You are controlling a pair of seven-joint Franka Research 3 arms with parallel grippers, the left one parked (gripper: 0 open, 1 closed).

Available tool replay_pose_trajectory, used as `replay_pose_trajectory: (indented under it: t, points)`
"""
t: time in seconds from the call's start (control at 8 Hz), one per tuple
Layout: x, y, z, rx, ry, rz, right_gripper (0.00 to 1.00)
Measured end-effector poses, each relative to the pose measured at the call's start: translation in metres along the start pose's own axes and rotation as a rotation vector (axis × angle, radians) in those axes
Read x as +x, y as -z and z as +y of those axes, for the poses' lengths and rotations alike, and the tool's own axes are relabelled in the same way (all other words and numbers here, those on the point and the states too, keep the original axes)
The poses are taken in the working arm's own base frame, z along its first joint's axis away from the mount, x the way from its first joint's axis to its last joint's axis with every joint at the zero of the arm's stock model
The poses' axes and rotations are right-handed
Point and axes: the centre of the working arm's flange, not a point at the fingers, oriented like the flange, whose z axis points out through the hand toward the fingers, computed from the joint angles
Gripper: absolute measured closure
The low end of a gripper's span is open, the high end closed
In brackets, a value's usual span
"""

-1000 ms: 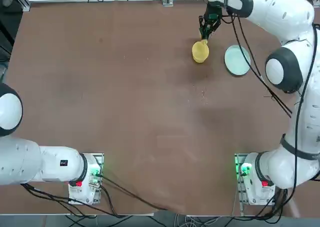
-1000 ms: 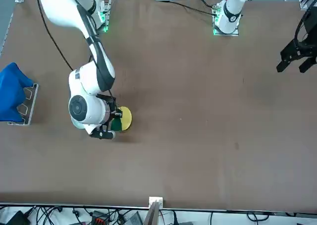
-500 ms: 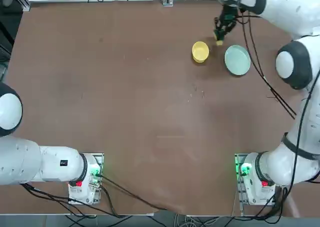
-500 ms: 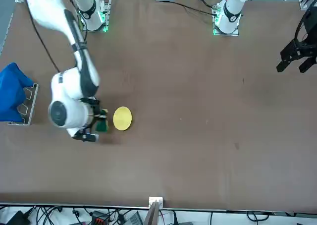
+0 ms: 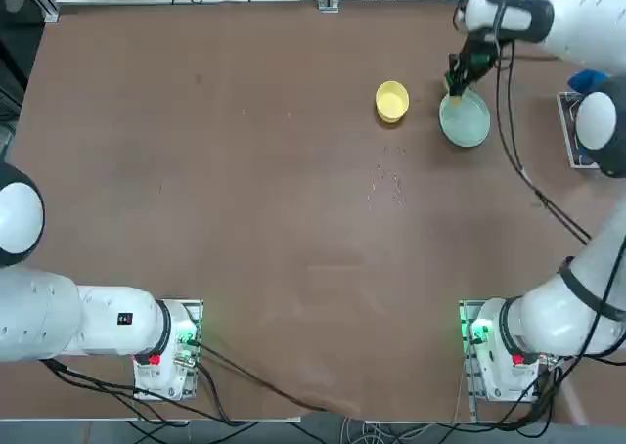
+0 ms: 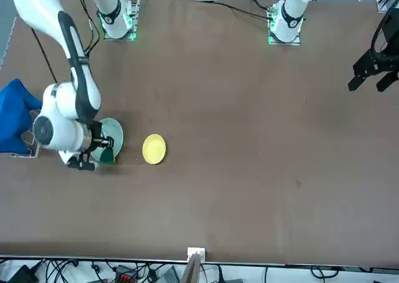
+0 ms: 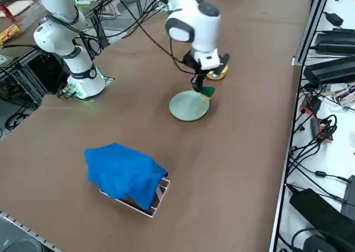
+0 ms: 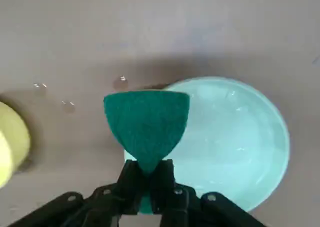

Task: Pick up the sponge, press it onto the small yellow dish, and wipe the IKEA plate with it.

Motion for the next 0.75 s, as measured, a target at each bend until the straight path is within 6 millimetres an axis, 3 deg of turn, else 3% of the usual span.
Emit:
replay_pose_trajectory:
  t: [0.25,0.75]
  points:
    - [-0.033,-0.028,0.002,-0.004,0.011,0.014,0.88]
    - [-0.04,-0.031,0.01,-0.005,0.005,0.021,0.88]
